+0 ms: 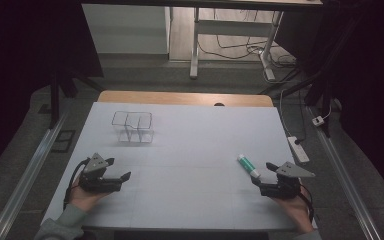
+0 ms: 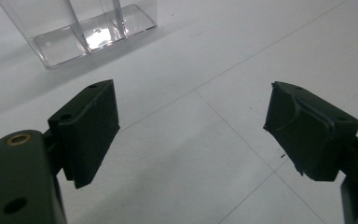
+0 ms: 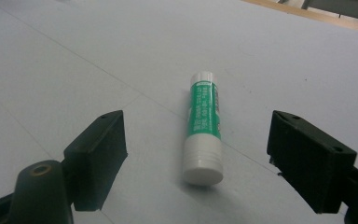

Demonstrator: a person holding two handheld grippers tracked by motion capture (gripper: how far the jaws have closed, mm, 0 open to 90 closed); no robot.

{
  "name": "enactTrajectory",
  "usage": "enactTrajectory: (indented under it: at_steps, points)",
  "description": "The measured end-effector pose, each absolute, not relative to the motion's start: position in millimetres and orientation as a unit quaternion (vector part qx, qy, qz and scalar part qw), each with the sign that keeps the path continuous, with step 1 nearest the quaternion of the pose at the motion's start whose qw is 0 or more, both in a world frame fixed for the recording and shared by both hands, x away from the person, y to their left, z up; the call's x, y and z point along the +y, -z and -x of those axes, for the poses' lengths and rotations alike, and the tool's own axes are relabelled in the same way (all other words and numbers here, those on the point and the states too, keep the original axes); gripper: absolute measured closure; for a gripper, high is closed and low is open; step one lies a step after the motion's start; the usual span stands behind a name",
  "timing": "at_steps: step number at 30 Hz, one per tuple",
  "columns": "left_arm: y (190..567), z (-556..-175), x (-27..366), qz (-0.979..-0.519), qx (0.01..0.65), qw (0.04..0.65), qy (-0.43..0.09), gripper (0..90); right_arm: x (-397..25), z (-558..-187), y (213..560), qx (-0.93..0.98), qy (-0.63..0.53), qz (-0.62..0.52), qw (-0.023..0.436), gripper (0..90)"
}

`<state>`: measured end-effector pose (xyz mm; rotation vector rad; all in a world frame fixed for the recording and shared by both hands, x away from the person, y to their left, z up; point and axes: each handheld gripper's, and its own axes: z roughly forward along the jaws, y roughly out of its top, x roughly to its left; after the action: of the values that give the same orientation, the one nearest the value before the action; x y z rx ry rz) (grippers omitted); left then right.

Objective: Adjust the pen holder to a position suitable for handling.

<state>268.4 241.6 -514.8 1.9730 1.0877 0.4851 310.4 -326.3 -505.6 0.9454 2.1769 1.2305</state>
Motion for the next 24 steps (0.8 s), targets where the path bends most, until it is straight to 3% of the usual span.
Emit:
enactTrajectory:
  at_steps: [24]
  points:
    - [517.0,-272.2,240.5,-0.786,0.429,0.403,-0.188,17.5,-323.9,-308.6,509.3,0.798,-0.441,-0.342,0.227,19.9]
